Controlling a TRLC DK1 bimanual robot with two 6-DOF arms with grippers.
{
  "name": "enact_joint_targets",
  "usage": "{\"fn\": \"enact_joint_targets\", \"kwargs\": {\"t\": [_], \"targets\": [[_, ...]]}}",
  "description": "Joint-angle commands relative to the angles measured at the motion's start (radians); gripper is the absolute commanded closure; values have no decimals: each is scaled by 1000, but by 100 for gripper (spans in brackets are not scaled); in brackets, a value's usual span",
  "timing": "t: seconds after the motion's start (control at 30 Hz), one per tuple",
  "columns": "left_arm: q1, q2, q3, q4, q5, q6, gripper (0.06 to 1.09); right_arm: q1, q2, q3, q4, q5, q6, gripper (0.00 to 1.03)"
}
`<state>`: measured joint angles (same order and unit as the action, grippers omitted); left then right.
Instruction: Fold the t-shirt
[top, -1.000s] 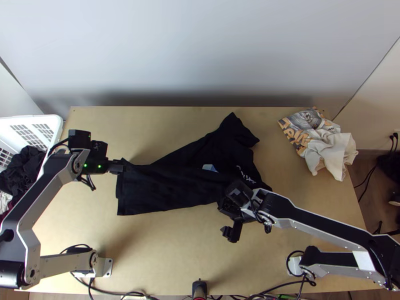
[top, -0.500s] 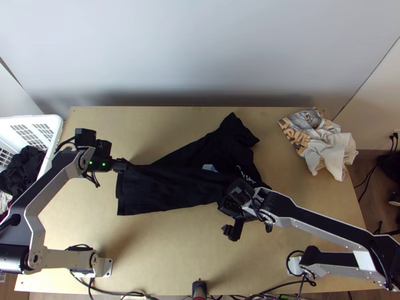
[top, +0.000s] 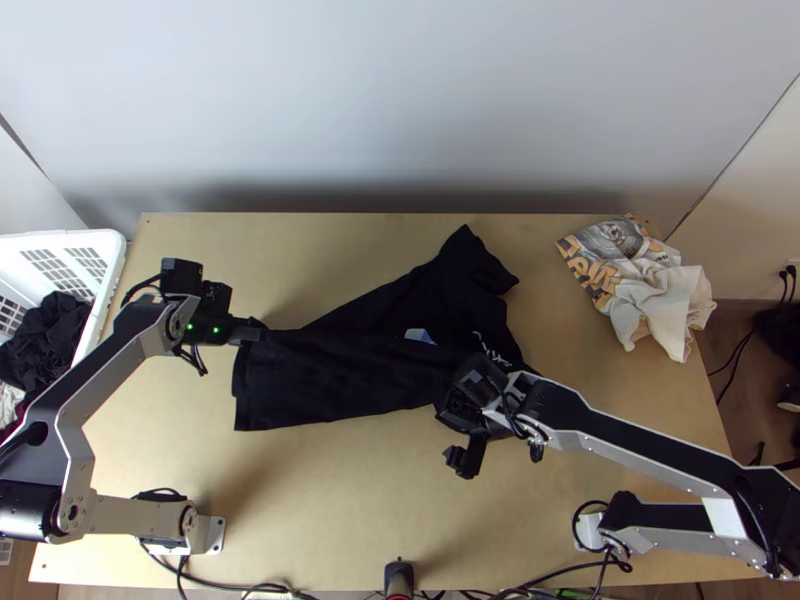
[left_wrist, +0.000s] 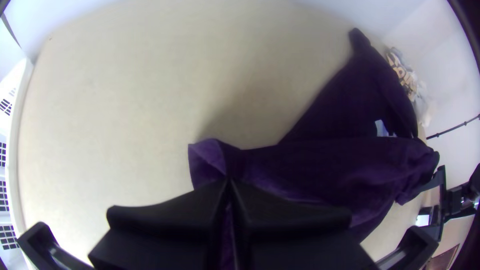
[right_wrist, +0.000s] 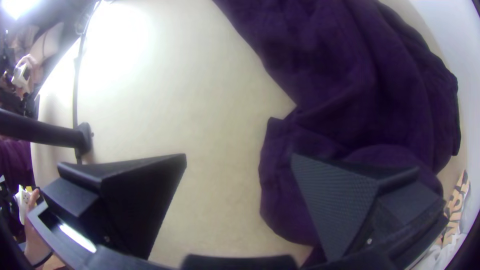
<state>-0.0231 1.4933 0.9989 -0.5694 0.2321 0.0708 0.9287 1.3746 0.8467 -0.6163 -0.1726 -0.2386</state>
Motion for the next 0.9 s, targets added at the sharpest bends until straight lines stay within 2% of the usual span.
{"fn": "enact_joint_targets", "kwargs": {"t": [0.0, 0.63, 0.77, 0.8, 0.87], "targets": [[5, -21, 15, -10, 4, -2, 105, -2, 12, 11, 6, 8, -1, 5], [38, -153, -6, -86, 13, 1, 105, -36, 123, -15, 178, 159, -61, 5], [49, -163, -8, -93, 13, 4, 105, -82, 123, -12, 194, 165, -84, 19], [49, -163, -8, -95, 13, 6, 105, -91, 123, -11, 194, 165, -87, 25], [49, -165, -8, -96, 15, 4, 105, -108, 123, -6, 193, 163, -88, 44]]}}
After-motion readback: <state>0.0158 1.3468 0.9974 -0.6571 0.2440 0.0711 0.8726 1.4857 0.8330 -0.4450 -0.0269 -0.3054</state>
